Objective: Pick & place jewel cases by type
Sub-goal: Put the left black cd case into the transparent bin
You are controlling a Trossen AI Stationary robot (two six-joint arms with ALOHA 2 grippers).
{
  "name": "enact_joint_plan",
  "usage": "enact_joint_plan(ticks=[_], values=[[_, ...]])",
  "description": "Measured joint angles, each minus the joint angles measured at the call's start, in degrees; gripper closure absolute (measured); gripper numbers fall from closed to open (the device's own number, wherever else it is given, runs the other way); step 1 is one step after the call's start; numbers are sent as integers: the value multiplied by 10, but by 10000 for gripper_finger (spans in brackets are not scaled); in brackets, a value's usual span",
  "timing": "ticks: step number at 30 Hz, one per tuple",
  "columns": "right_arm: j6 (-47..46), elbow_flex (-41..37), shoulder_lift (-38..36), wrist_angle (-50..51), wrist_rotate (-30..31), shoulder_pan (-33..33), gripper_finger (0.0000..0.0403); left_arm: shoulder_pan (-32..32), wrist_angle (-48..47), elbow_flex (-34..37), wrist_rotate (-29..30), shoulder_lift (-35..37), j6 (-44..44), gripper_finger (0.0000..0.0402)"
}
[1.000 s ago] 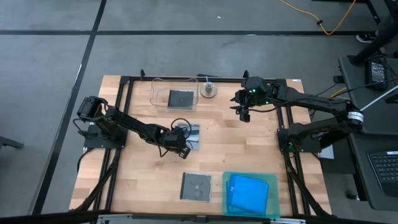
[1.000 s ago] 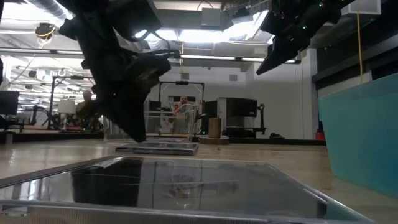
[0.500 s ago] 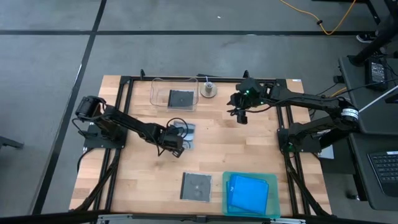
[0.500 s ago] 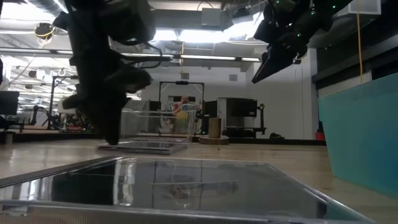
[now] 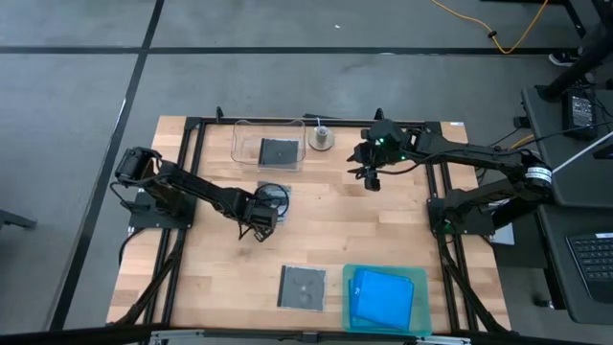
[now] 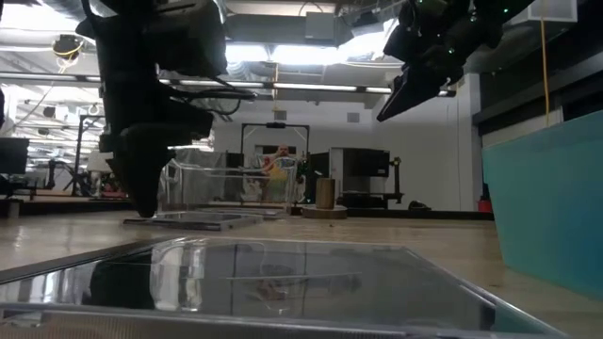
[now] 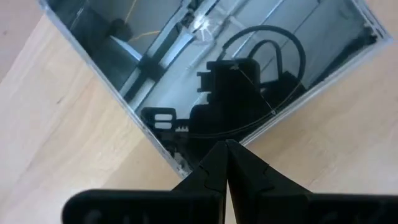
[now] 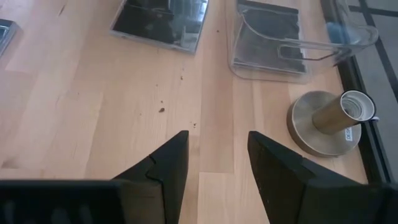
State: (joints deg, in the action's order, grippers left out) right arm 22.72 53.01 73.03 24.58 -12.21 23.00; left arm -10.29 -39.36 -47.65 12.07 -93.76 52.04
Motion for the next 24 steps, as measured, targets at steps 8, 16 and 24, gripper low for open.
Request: enact_joint_plan(ticks=[8,16,24], values=[[-12,0,0,0,-1,0,234,8,-21,-67,119,11,-56,401],[-12,0,0,0,-1,0,234,82,25,-98,145,10,-164,401],[-32,0,0,4,-1,0,234,146,121,-82,102,-21,-252,401]])
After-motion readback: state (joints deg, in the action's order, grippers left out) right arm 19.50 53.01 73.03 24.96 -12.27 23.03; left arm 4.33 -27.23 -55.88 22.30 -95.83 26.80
